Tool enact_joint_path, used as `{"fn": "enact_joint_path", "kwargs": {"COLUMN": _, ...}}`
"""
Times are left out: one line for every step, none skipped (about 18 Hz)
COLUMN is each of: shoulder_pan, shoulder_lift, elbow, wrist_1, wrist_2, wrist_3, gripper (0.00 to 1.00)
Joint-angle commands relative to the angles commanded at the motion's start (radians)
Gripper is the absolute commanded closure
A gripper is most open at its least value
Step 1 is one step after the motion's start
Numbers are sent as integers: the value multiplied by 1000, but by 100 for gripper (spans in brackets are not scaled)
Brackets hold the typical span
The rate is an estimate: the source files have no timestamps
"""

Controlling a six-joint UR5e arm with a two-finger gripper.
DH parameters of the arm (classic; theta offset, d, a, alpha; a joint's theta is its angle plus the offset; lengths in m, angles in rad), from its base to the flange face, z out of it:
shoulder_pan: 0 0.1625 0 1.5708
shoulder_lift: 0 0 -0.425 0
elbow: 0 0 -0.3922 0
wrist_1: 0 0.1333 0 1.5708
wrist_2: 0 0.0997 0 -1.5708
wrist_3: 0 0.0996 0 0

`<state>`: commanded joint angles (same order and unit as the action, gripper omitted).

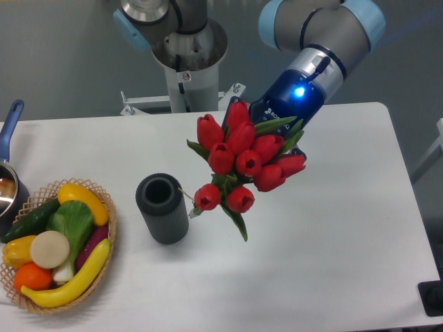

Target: Pick up the flowers from the vase

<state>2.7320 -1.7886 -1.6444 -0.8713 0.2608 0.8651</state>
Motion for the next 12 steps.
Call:
{"fn": "enact_joint_path", "kwargs": {"shoulder_pan": 0, "shoulder_lift": 0, "elbow": -2, "wrist_1": 0, "wrist_2": 9, "wrist_3": 0, "gripper": 56}}
{"fn": "enact_joint_path", "kwargs": {"shoulder_pan": 2, "shoulder_lift": 0, "elbow": -6, "wrist_1": 0, "wrist_2": 12, "wrist_3": 2, "gripper": 56}}
{"fn": "enact_joint_path", "kwargs": {"shoulder_pan": 3, "shoulder_lift": 0, "elbow": -8, "wrist_1": 2, "wrist_2": 12, "wrist_3": 2, "gripper": 56}}
{"fn": "enact_joint_path", "kwargs": {"shoulder_pan": 3, "shoulder_lift": 0, "elbow": -8, "wrist_1": 2, "wrist_2": 12, "wrist_3": 2, "gripper": 56}}
{"fn": "enact_joint_path", "kwargs": {"shoulder_pan": 3, "shoulder_lift": 0, "elbow": -9, "wrist_1": 2, "wrist_2": 12, "wrist_3": 2, "gripper": 56}}
{"fn": "enact_joint_path", "kwargs": {"shoulder_pan": 6, "shoulder_lift": 2, "elbow": -9, "wrist_1": 2, "wrist_2": 12, "wrist_3": 2, "gripper": 56}}
{"fn": "enact_joint_path", "kwargs": {"shoulder_pan": 9, "shoulder_lift": 2, "elbow": -9, "wrist_1": 2, "wrist_2": 12, "wrist_3": 2, "gripper": 56}}
{"fn": "enact_joint_path", "kwargs": {"shoulder_pan": 8, "shoulder_lift": 0, "elbow": -9, "wrist_1": 3, "wrist_2": 12, "wrist_3": 2, "gripper": 56}}
{"fn": "enact_joint_path", "kwargs": {"shoulder_pan": 6, "shoulder_lift": 0, "elbow": -9, "wrist_1": 2, "wrist_2": 12, "wrist_3": 2, "gripper": 56}}
{"fn": "enact_joint_path", "kwargs": {"shoulder_pan": 6, "shoulder_lift": 0, "elbow": -9, "wrist_1": 2, "wrist_2": 14, "wrist_3": 2, "gripper": 56}}
{"fn": "enact_joint_path", "kwargs": {"shoulder_pan": 5, "shoulder_lift": -2, "elbow": -8, "wrist_1": 3, "wrist_2": 14, "wrist_3": 3, "gripper": 55}}
{"fn": "enact_joint_path", "kwargs": {"shoulder_pan": 5, "shoulder_lift": -5, "elbow": -5, "wrist_1": 3, "wrist_2": 17, "wrist_3": 9, "gripper": 56}}
